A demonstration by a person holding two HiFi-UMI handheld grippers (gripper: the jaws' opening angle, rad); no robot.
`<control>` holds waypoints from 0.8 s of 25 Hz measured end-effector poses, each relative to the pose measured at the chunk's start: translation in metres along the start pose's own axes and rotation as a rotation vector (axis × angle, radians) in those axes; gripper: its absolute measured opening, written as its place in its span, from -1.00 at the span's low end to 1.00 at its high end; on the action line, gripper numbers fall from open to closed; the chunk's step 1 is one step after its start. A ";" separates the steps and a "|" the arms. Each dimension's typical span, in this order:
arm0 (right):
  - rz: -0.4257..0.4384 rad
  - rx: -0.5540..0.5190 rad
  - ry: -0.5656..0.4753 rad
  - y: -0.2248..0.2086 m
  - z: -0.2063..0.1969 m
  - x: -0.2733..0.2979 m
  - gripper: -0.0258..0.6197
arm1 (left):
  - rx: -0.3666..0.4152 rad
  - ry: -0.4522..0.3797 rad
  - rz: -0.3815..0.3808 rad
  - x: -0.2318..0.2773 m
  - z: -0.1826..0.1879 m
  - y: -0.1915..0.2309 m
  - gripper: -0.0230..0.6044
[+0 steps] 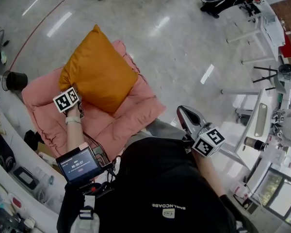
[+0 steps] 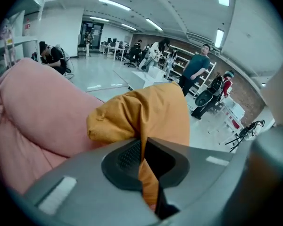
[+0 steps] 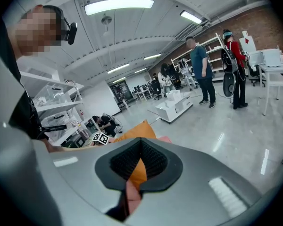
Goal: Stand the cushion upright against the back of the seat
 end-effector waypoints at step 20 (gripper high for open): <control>0.310 -0.073 -0.026 0.001 0.012 0.031 -0.90 | -0.109 -0.149 0.087 -0.141 -0.099 -0.004 -0.83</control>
Point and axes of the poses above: the fingertips, and each gripper's own axes: x forward along the fingers, y to its left, z out of its top, the point moved 9 cm from there along -x, backward along the fingers, and after that the axes turned 13 degrees about -x, right-handed, at the moved point
